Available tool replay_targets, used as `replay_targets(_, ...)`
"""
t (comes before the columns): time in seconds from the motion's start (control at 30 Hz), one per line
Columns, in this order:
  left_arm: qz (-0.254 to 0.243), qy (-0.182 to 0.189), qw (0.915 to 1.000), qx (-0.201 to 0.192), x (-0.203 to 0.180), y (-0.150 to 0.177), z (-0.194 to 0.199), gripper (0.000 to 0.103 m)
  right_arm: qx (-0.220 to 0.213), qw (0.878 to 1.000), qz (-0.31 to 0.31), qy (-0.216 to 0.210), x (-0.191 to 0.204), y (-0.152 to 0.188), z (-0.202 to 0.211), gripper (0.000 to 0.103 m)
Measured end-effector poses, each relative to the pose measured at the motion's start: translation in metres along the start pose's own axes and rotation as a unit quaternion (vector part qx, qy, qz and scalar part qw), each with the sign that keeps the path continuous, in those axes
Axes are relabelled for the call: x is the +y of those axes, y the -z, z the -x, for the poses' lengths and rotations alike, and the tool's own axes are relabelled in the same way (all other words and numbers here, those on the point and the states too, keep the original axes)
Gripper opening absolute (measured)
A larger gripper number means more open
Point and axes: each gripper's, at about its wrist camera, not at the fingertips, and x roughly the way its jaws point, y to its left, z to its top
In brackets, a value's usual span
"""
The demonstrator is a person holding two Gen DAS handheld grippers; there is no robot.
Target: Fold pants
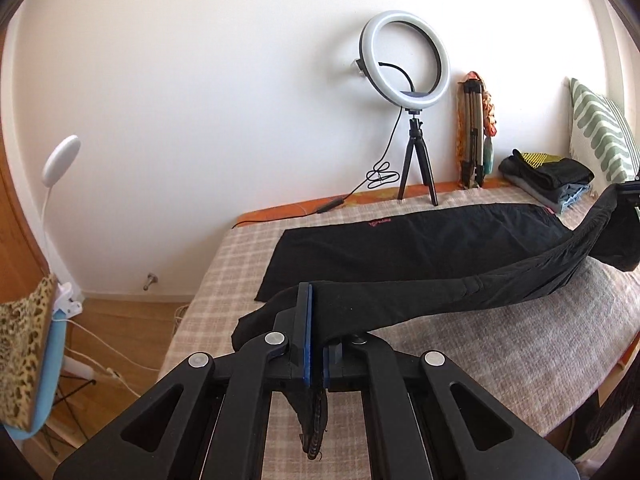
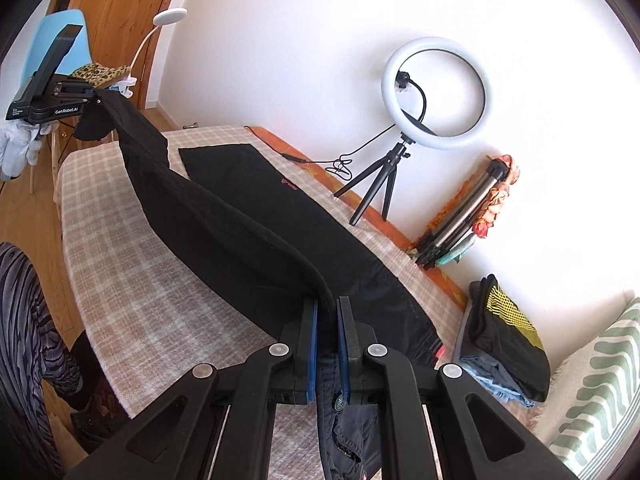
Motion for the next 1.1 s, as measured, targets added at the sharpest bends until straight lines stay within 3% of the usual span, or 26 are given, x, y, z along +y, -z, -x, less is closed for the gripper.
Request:
replay_targets(0.23, -0.015, 0.0, 0.9993, 0.033, 0.004, -0.034, -0.032, 0.002, 0.006, 1.0, 0.016, 0.013, -0.025, -0.034, -0.042, 0.006)
replay_targets(0.4, -0.031, 0.006, 0.9962, 0.081, 0.007, -0.049, -0.068, 0.002, 0.023, 0.999, 0.034, 0.023, -0.04, -0.047, -0.087, 0.006)
replay_targets(0.67, -0.066, 0.01, 0.9887, 0.134, 0.004, -0.059, -0.113, 0.002, 0.048, 0.998, 0.034, 0.014, -0.057, -0.054, -0.149, 0.006)
replay_targets(0.8, -0.058, 0.013, 0.9859, 0.156, 0.007, -0.065, -0.137, 0.002, 0.059, 0.998, 0.029, 0.009, -0.06, -0.059, -0.176, 0.006)
replay_targets(1.1, -0.077, -0.019, 0.9778, 0.194, 0.0, -0.079, -0.205, 0.002, 0.101, 0.995, -0.005, -0.023, -0.069, -0.044, -0.232, 0.006)
